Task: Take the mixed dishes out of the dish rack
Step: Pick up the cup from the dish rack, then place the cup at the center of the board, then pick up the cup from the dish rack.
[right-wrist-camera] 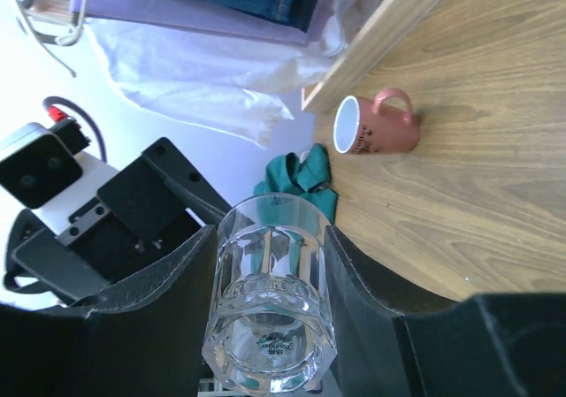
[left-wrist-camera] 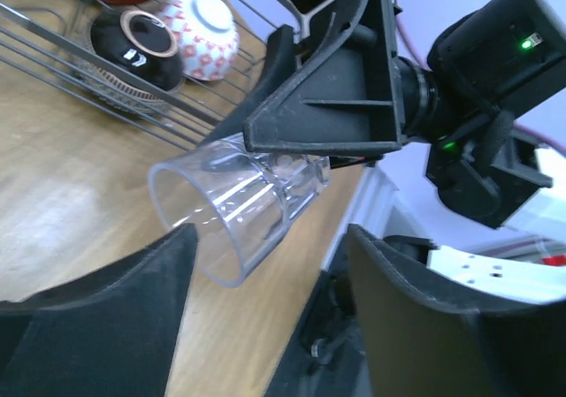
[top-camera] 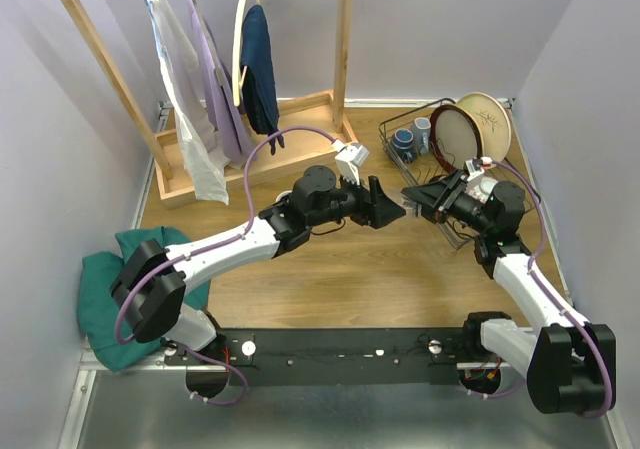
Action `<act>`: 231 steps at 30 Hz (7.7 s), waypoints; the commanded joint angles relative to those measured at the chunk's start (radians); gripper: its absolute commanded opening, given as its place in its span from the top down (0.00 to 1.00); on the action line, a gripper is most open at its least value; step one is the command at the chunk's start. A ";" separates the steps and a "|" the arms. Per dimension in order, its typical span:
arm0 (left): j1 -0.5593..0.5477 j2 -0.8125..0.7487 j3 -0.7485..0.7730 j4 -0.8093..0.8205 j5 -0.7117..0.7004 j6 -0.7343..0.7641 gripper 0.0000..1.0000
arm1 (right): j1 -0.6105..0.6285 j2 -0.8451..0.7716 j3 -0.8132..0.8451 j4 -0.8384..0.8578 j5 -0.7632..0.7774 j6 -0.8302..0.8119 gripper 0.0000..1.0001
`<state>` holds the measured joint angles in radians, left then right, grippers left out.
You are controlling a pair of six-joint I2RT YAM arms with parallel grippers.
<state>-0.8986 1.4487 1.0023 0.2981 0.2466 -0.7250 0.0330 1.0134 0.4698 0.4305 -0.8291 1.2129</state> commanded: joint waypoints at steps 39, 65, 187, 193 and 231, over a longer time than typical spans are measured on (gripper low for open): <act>0.036 0.133 0.462 -0.987 -0.421 0.532 1.00 | 0.005 -0.055 0.294 -0.809 0.315 -0.621 0.00; 0.124 0.631 0.768 -1.314 -0.498 0.556 0.91 | 0.005 -0.041 0.317 -0.921 0.355 -0.724 0.00; 0.257 -0.838 -0.421 -0.560 -0.530 0.444 0.01 | 0.206 1.097 1.362 -0.877 0.918 -0.932 0.78; 0.260 -0.838 -0.421 -0.560 -0.526 0.444 0.01 | 0.205 1.041 1.373 -0.865 0.929 -0.935 0.80; 0.259 -0.650 -0.347 -0.303 -0.247 0.231 0.01 | 0.205 0.373 0.767 -0.612 0.565 -0.595 0.83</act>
<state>-0.6422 0.7334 0.6136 -0.1406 -0.0990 -0.4320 0.2306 1.4643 1.3315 -0.3363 -0.1257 0.4923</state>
